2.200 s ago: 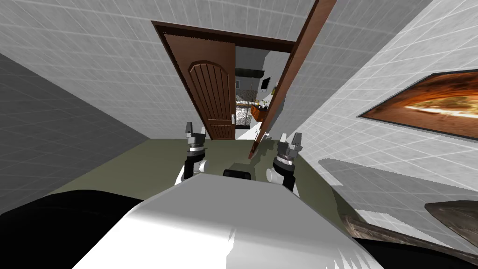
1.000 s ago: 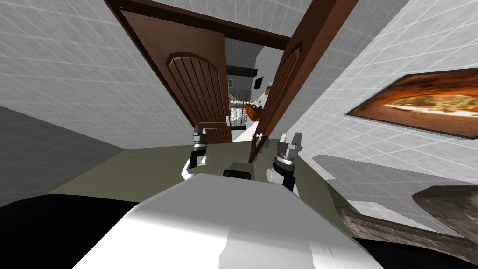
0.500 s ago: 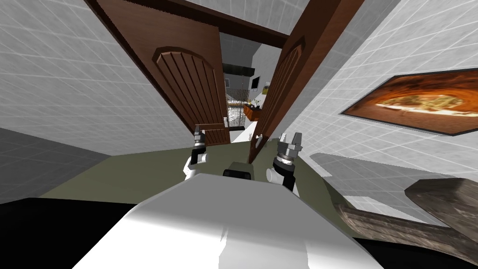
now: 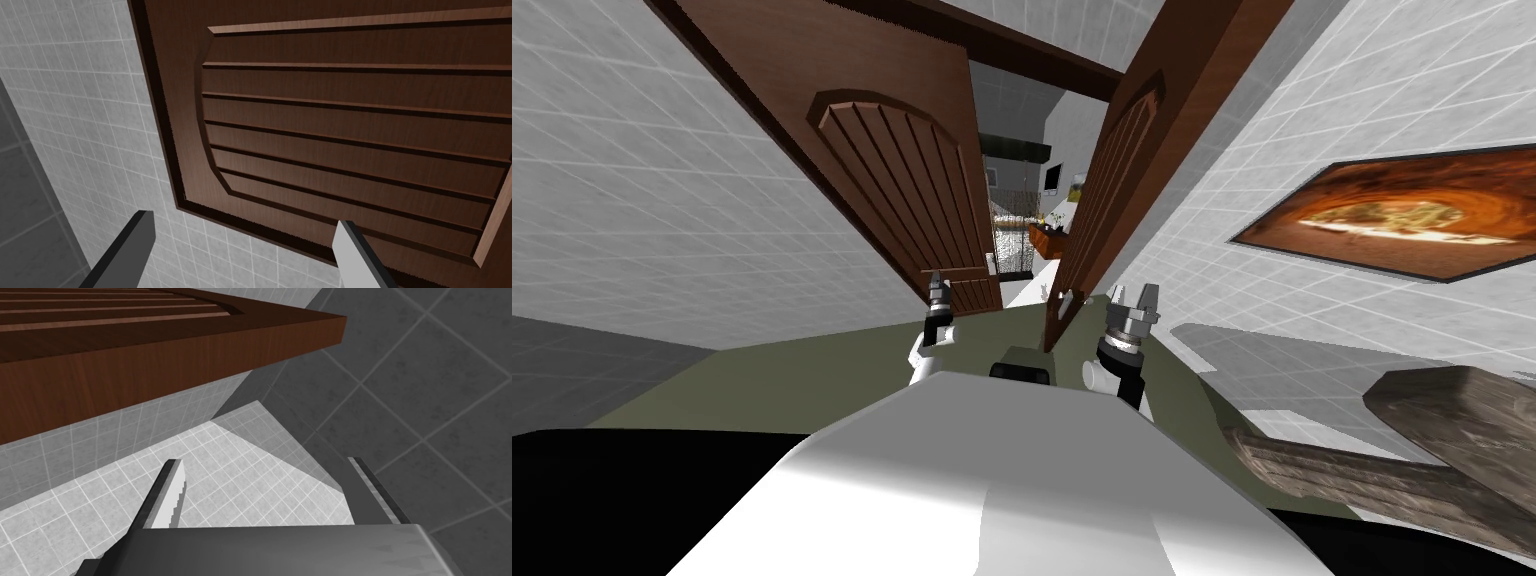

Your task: Pull the door open

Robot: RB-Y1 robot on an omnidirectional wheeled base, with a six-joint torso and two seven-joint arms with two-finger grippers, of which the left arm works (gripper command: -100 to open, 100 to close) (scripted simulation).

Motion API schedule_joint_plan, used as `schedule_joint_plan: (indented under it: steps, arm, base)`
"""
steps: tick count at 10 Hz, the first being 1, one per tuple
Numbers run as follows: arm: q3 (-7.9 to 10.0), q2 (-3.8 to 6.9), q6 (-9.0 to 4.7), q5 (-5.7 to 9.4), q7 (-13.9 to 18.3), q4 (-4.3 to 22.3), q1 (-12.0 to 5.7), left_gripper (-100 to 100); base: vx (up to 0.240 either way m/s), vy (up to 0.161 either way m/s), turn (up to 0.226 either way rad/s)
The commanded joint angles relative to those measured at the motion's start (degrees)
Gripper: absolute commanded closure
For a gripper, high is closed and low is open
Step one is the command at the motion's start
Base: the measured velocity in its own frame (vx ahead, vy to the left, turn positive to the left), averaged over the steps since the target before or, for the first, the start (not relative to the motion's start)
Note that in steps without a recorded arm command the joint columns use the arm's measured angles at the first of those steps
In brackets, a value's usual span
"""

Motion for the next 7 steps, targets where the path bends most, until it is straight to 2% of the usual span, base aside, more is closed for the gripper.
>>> schedule_joint_plan:
  steps: [1,4,5,7]
  arm:
    - [1.25,-0.19,0.16,0.22,-1.2,2.9,-2.03,-100]
    - [3.68,-0.27,0.75,0.80,-3.0,8.4,-5.44,-100]
    - [3.68,-0.27,0.75,0.80,-3.0,8.6,-5.44,-100]
    - [5.30,-0.42,1.15,1.19,-4.2,12.1,-7.71,-100]
  base:
    - [0.093,0.047,-0.112]
    - [0.096,0.038,-0.102]
    - [0.062,0.023,-0.028]
    - [0.062,0.029,-0.086]
